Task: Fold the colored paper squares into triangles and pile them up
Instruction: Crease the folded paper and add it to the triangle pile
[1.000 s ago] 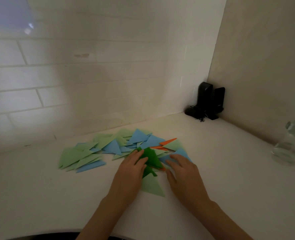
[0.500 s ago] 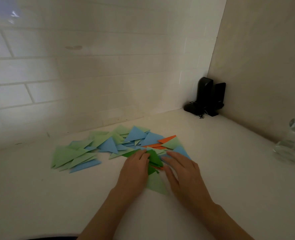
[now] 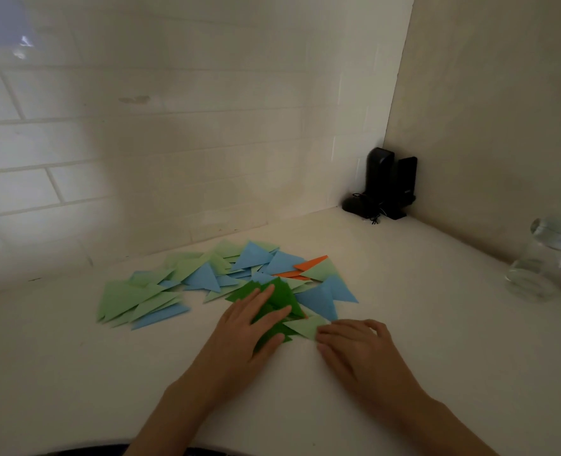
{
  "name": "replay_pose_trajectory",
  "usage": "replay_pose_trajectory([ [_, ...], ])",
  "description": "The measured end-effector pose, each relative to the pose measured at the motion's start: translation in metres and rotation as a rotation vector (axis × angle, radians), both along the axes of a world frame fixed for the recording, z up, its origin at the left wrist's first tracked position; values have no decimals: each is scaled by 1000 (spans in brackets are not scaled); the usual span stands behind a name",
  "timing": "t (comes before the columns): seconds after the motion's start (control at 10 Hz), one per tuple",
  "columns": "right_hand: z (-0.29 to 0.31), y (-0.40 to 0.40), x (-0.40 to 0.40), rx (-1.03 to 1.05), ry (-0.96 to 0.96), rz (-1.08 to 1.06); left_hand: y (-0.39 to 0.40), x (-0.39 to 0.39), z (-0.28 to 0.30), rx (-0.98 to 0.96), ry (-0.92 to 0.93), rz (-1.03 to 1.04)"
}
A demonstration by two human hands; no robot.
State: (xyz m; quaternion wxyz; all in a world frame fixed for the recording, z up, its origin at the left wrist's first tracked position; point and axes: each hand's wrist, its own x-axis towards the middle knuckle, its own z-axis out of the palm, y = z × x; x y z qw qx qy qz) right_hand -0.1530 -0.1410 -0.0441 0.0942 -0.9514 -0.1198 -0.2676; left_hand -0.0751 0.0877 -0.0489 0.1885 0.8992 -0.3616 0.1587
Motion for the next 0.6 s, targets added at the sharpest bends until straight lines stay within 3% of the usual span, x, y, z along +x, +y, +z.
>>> replay_pose_trajectory([
  [0.2, -3, 2, 0, 58, -87, 51, 4, -2, 7, -133, 8, 62],
  [0.3, 5, -1, -5, 95, -117, 17, 6, -17, 20, -256, -88, 48],
  [0.6, 6, -9, -24, 44, -8, -45, 23, -53, 3, -150, -40, -79],
])
